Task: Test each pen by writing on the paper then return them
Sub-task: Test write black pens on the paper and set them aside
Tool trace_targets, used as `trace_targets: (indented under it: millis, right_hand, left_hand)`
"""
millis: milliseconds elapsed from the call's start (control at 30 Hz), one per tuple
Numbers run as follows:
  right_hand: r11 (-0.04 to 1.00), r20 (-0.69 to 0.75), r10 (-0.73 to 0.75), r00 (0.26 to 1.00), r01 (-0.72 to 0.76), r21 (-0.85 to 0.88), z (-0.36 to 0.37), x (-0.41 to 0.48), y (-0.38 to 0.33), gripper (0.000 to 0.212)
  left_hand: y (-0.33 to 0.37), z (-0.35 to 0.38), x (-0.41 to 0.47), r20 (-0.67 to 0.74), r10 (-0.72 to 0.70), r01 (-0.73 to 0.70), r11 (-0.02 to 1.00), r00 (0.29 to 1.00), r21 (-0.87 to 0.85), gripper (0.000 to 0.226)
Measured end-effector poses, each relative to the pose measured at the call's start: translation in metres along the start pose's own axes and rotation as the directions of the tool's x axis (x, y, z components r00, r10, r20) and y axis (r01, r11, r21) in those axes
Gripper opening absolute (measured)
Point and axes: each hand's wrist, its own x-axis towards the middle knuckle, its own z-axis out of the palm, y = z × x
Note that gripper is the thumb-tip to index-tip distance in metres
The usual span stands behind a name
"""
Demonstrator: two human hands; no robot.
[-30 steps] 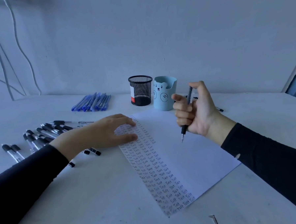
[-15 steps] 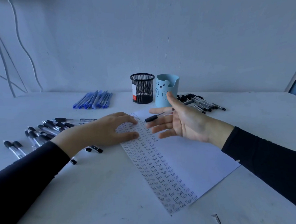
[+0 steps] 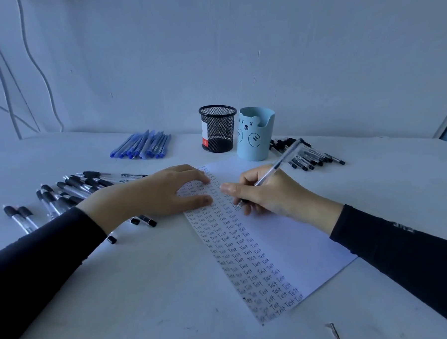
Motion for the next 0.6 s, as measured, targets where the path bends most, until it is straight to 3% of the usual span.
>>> trace_targets:
  millis: [133, 367, 600]
  right_hand:
    - [1.000, -0.072, 0.003, 0.997, -0.004, -0.025, 0.0060, 0.0019, 0.0060, 0.040]
    - [0.999, -0.065, -0.032, 0.997, 0.030, -0.038, 0.0064, 0.0031, 0.0104, 0.047]
    - [0.997, -0.071, -0.044, 0.996, 0.040, -0.062, 0.0063, 0.0023, 0.0099, 0.039]
  left_hand:
    - [-0.0016, 0.0000, 0.0006, 0.012, -0.005, 0.005, 1.000, 1.000, -0.007, 0.075]
    - [-0.0020, -0.0007, 0.0004, 0.031, -0.017, 0.018, 1.000, 0.999, -0.023, 0.081]
    - [0.0012, -0.0021, -0.0001, 0.044, -0.024, 0.025, 0.999, 0.999, -0.024, 0.083]
